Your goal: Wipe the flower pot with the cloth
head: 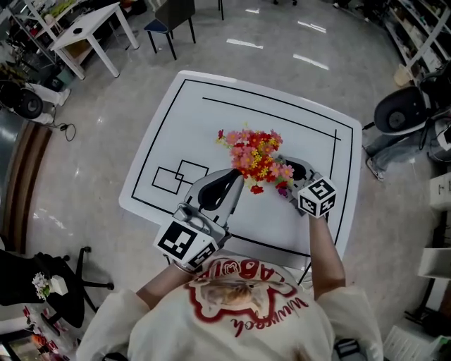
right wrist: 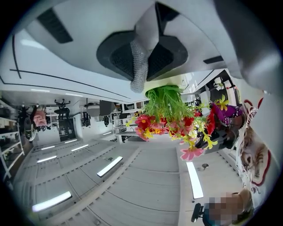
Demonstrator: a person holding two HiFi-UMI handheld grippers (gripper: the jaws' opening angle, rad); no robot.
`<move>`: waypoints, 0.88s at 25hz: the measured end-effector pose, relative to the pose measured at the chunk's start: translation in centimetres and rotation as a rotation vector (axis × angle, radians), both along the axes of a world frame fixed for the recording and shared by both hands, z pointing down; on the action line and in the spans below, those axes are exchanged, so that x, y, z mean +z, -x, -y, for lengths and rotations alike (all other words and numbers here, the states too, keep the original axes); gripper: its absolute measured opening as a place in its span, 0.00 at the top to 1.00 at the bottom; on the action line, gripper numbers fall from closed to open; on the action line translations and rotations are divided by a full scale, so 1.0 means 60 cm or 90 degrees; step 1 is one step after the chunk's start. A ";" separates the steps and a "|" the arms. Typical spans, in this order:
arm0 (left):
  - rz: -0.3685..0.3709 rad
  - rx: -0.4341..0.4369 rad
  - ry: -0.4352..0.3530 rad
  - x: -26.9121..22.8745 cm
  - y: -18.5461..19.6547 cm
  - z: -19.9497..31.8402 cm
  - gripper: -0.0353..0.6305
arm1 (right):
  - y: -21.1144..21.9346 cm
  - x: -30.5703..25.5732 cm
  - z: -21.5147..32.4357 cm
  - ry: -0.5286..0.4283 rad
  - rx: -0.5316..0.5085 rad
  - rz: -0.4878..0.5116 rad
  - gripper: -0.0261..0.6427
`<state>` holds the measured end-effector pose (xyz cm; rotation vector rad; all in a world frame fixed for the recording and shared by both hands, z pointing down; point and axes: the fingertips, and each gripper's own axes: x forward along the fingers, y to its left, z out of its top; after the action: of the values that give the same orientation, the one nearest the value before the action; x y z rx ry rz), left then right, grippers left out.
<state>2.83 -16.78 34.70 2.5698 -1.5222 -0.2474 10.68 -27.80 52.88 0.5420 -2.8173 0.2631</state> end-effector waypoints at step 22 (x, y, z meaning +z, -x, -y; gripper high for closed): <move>-0.023 0.102 -0.004 -0.013 0.074 -0.010 0.94 | -0.010 0.004 -0.055 -0.004 0.155 -0.027 0.85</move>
<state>-1.64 -16.16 33.93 2.6590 -1.2981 -0.2783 11.26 -24.49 53.13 0.8830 -2.7101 0.2864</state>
